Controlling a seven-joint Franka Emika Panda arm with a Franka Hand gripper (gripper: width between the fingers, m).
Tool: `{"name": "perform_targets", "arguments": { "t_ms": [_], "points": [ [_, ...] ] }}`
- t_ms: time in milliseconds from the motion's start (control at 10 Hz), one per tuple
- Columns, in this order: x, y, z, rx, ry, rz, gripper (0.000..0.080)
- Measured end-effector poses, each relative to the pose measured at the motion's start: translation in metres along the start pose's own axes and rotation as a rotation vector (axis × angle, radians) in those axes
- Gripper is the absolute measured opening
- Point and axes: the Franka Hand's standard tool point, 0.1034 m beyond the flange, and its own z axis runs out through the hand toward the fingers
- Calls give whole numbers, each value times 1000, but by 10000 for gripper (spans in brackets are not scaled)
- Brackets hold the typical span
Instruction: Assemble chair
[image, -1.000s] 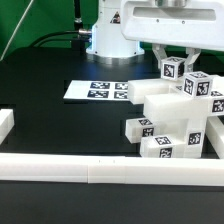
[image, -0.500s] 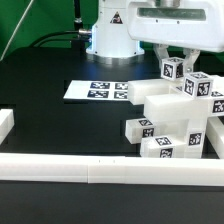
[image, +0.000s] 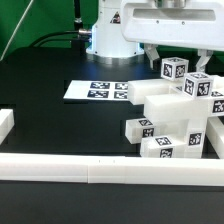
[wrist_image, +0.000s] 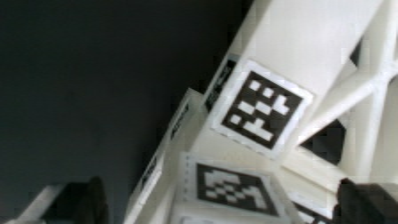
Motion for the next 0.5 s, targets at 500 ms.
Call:
{"name": "perform_targets", "arguments": {
  "t_ms": [500],
  "points": [
    [1,-2,-1,-4,-14,-446,649]
  ]
}}
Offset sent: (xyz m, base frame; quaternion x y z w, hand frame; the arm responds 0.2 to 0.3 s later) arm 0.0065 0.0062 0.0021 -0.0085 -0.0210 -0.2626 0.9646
